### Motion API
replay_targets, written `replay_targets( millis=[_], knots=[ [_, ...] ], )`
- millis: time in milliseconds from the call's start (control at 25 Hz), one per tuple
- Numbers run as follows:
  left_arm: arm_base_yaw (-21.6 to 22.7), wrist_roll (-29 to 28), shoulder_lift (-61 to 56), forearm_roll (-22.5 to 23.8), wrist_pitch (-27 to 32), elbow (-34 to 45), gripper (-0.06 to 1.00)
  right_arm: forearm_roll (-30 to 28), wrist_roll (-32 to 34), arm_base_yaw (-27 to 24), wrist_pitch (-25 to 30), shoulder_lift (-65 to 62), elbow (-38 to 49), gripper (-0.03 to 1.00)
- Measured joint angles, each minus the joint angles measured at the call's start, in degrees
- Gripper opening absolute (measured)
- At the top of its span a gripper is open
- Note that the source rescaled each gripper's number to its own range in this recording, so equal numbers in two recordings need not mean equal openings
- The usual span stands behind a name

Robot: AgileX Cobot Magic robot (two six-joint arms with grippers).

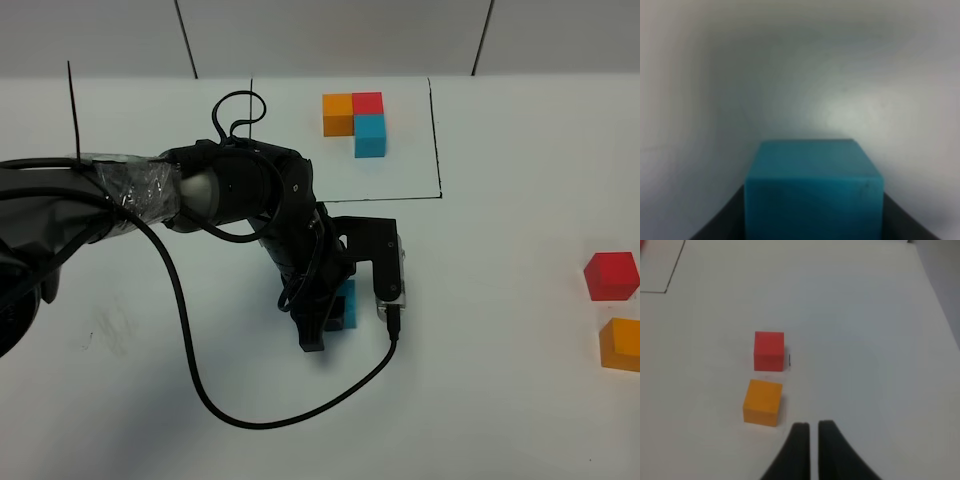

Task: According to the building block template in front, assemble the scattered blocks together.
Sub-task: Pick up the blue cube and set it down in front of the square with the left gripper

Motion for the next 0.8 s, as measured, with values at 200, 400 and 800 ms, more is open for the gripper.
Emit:
replay_targets(
  millis=[200, 400, 800],
  knots=[
    [0.0, -0.5, 0.0, -0.1, -0.2, 0.0, 0.54, 0.0, 0.0, 0.0, 0.0, 0.0, 0.0, 0.0],
    [0.0, -2.3, 0.6, 0.1, -1.9, 0.1, 0.73, 0.0, 0.0, 0.0, 0.0, 0.0, 0.0, 0.0],
    [-0.4, -3.1, -0.4, 0.3, -2.2, 0.1, 0.89, 0.0, 0.0, 0.0, 0.0, 0.0, 0.0, 0.0]
  ],
)
